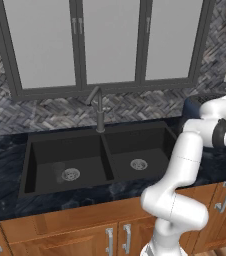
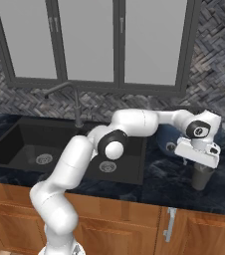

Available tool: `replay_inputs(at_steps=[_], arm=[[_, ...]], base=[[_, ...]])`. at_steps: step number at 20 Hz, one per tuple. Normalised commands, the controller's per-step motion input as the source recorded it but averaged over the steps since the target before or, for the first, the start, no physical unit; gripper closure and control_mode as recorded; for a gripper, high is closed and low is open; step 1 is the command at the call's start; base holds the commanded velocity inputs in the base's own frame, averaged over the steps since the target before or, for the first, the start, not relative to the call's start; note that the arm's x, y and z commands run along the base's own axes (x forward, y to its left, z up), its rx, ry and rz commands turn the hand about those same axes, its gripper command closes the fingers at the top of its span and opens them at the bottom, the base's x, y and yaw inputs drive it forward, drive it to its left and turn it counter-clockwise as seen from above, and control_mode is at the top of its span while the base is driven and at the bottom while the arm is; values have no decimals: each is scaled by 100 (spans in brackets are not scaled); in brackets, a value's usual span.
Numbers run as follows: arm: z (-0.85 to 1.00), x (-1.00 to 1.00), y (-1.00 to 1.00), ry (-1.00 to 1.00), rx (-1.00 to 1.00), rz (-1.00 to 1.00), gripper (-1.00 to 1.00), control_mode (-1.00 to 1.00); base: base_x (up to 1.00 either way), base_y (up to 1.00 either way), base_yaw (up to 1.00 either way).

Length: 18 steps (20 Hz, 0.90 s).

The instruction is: Place the glass cup in the left basin and the glass cup in the right basin of the sink.

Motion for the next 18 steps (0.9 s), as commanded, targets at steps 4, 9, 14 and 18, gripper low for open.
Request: replay_inputs(at_steps=[4,9,14,18], arm=[[-23,-12,0,1,2,-4,100,-100],[-7,-3,15,4,2,0,100,-100],[5,-9,62,10,-3,2,100,-100],[12,-21,99,7,-8,7,100,-100]], base=[[0,0,0],[0,0,0],[0,0,0],[0,0,0]])
